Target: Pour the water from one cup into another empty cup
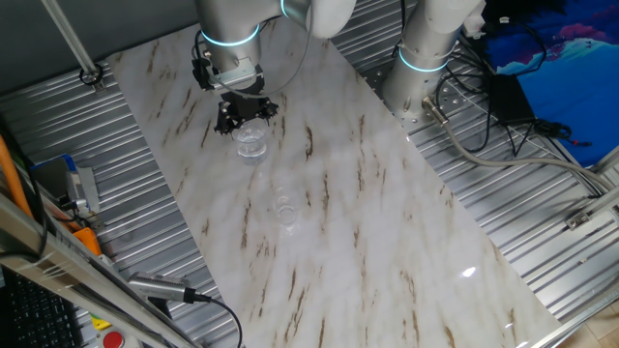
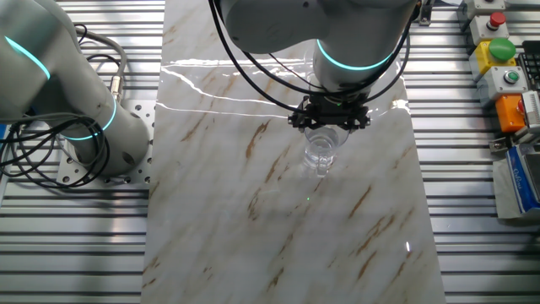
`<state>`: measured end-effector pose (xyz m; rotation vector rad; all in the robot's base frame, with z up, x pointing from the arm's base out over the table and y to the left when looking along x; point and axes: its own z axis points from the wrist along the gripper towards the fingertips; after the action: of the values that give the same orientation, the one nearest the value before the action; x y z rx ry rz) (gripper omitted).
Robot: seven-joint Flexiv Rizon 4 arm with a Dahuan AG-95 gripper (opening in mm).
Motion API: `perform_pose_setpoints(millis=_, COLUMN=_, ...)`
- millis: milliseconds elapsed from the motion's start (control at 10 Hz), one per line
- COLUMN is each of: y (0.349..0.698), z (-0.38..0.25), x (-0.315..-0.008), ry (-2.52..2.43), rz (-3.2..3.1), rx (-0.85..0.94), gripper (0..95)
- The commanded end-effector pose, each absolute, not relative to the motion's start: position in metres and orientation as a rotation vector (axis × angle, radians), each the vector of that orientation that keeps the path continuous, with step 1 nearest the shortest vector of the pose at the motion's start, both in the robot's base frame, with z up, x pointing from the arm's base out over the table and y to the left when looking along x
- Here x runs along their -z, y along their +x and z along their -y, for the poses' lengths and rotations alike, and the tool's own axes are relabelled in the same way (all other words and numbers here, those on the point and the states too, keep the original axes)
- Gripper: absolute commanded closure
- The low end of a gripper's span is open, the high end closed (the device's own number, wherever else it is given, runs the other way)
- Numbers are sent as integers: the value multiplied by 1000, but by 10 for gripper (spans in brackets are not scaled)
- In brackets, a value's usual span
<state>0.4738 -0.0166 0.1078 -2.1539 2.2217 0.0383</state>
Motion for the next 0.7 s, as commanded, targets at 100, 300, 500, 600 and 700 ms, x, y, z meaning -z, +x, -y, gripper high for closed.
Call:
perform_pose_setpoints(millis=100, y=474, z=16, x=-107, ry=-2153, rz=-2221, rx=-38, gripper=950)
perform_pose_setpoints(millis=300, y=474, z=16, x=-107, ry=-2153, rz=-2221, rx=-38, gripper=950)
perform_pose_setpoints(millis=500, y=474, z=16, x=-107, ry=-2153, rz=-2221, rx=-38, gripper=950)
perform_pose_setpoints(millis=600, y=474, z=16, x=-107, ry=-2153, rz=-2221, rx=-38, gripper=950)
perform_pose_setpoints(millis=700, y=470, z=14, x=-123, ry=-2141, rz=-2256, rx=-15, gripper=950)
